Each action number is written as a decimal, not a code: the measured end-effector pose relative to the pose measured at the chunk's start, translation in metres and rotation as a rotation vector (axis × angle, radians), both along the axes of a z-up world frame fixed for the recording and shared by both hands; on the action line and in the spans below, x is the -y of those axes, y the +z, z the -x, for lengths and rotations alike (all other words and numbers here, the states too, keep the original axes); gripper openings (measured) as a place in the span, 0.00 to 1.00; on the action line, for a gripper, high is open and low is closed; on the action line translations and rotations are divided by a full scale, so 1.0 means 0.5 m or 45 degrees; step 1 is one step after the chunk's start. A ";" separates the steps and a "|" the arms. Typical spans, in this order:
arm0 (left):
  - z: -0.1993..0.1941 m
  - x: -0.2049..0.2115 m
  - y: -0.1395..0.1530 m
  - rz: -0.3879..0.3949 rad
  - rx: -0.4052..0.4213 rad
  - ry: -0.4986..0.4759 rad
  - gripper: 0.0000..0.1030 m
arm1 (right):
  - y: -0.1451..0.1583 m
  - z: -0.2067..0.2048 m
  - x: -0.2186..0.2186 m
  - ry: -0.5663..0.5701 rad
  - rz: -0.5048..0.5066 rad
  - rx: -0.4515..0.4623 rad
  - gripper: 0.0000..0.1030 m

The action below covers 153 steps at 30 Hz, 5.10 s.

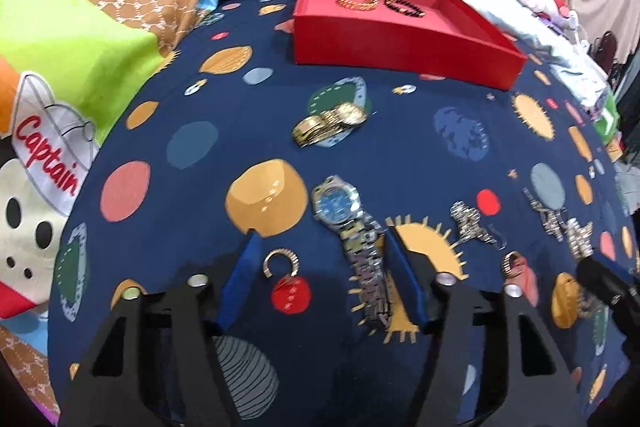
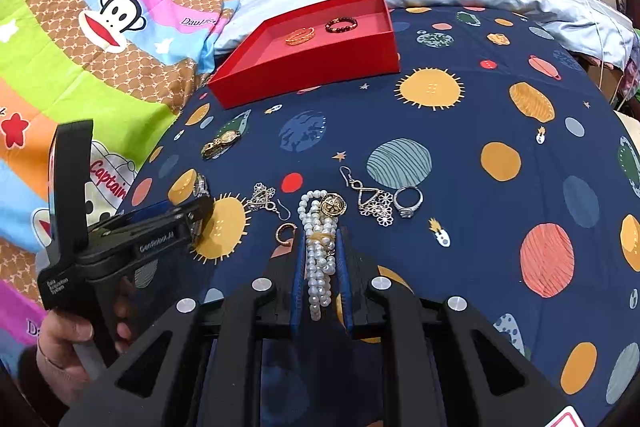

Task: Organize jewelry
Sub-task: 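Grasp the silver watch with the left gripper while the right holds the pearl necklace, then lower the silver watch into the red tray with the left gripper while the right drops the pearls there, then lift both grippers out of the red tray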

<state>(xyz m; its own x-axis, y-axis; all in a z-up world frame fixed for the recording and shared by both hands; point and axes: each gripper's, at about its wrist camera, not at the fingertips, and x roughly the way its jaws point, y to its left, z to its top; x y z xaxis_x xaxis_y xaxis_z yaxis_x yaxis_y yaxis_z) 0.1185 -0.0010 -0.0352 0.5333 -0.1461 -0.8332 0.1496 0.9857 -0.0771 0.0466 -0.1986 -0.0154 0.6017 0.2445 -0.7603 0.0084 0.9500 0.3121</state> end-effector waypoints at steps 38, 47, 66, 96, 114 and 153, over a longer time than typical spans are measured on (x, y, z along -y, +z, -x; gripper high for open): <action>-0.016 0.037 0.012 0.099 0.029 -0.115 0.10 | 0.007 -0.009 -0.004 -0.001 -0.022 0.008 0.14; -0.033 0.066 0.002 0.031 0.037 -0.086 0.26 | 0.005 -0.010 0.002 -0.005 -0.028 0.005 0.14; -0.034 0.059 0.033 0.078 0.069 -0.082 0.24 | 0.016 -0.014 0.004 0.000 -0.026 0.031 0.14; -0.326 0.090 0.277 0.137 0.409 -0.086 0.24 | 0.176 -0.447 0.048 0.052 0.023 0.221 0.14; -0.466 0.152 0.136 0.058 0.262 -0.074 0.25 | 0.059 -0.586 0.062 0.011 0.097 0.128 0.31; 0.006 -0.092 0.078 -0.037 0.137 0.078 0.65 | 0.050 -0.003 0.027 -0.094 0.111 0.061 0.56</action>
